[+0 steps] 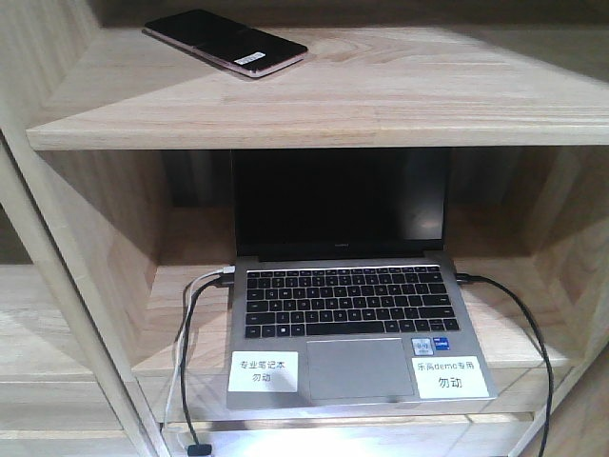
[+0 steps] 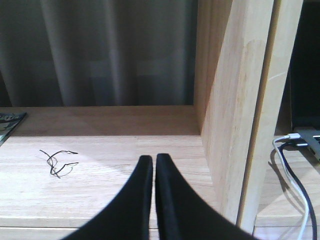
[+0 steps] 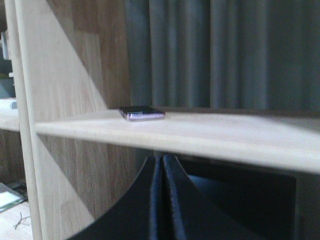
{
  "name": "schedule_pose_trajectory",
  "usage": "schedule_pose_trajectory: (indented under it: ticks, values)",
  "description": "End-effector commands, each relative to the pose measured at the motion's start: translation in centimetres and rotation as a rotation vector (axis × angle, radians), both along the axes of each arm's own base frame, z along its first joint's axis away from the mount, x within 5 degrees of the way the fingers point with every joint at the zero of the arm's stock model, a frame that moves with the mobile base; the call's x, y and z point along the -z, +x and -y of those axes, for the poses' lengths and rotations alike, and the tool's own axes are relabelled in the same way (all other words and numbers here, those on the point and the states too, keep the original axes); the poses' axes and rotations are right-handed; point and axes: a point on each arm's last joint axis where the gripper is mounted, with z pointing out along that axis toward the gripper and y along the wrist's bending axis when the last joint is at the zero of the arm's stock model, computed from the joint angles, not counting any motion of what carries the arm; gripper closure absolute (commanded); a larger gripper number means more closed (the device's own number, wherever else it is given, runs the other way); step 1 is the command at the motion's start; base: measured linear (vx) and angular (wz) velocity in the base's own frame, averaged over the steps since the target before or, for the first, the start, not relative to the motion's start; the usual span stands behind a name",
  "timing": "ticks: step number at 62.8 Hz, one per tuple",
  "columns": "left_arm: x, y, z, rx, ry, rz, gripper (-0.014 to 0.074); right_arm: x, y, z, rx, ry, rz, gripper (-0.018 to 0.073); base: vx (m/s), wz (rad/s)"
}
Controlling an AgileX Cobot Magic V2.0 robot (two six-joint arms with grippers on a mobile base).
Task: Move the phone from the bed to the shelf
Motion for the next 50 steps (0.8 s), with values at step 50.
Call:
schedule_pose_trajectory:
  ticks: [50]
  values:
    - [-0.4, 0.0, 0.0, -0.003, -0.005, 0.071, 0.0595, 1.9, -0.6, 0.6, 0.038, 0.047, 0.031, 0.0564, 0.00, 0.00]
